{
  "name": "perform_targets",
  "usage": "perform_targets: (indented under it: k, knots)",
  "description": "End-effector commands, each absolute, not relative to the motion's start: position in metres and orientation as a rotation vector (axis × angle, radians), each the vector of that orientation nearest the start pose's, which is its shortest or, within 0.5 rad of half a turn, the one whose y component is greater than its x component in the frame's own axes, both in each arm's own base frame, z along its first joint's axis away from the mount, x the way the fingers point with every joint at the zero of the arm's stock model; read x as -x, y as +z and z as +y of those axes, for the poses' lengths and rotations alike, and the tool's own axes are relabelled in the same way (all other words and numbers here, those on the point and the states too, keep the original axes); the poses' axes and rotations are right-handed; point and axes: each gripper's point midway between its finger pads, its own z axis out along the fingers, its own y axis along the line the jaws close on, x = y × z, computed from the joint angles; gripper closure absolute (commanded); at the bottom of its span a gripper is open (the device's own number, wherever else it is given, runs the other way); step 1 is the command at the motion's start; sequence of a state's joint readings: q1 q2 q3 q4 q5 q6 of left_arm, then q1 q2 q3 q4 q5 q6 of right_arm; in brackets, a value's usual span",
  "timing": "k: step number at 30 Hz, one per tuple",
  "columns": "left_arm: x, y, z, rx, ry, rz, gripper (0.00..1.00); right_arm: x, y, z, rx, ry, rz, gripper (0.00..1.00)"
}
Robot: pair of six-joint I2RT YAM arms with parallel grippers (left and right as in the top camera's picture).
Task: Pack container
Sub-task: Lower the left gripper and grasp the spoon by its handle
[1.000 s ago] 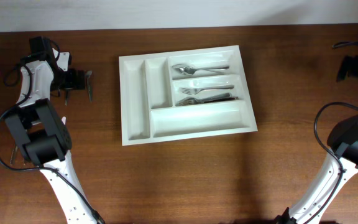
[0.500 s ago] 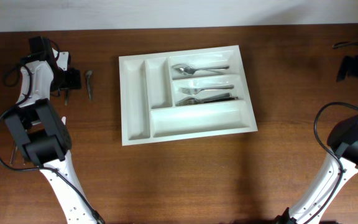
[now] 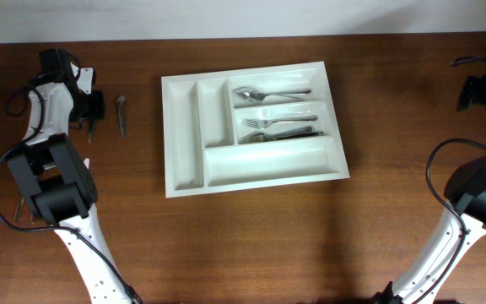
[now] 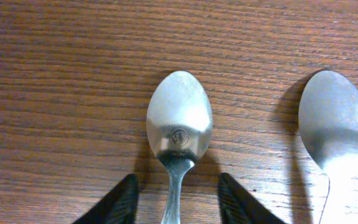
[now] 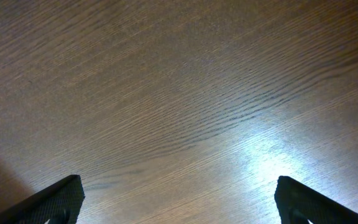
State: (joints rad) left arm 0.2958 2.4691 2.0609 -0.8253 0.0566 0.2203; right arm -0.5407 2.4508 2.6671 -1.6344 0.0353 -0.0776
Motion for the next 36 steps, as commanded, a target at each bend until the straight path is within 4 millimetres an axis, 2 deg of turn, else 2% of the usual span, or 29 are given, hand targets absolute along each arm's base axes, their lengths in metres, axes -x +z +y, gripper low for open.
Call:
perform_targets:
  k: [1, 7, 12, 20, 22, 30, 36]
  knots:
    - [-0.532, -0.013, 0.155, 0.084, 0.034, 2.827, 0.65, -0.416, 0.151, -0.253, -0.697, -0.112, 2.920, 0.01]
    - [-0.533, -0.013, 0.155, 0.083, 0.034, 2.825, 0.74, -0.416, 0.151, -0.253, -0.697, -0.112, 2.920, 0.01]
    - [-0.533, -0.013, 0.155, 0.083, 0.035, 2.823, 0.77, -0.416, 0.151, -0.253, -0.697, -0.112, 2.920, 0.02]
    - [-0.535, -0.008, 0.156, 0.084, 0.037, 2.817, 0.91, -0.416, 0.151, -0.253, -0.698, -0.112, 2.920, 0.01]
    - [-0.537, -0.003, 0.157, 0.083, 0.039, 2.812, 0.93, -0.416, 0.151, -0.253, -0.698, -0.112, 2.920, 0.01]
    - [-0.551, 0.041, 0.161, 0.080, 0.057, 2.765, 0.98, -0.416, 0.151, -0.253, -0.697, -0.112, 2.920, 0.01]
    - [-0.547, 0.063, 0.159, 0.081, 0.050, 2.779, 0.98, -0.416, 0.151, -0.253, -0.697, -0.112, 2.920, 0.01]
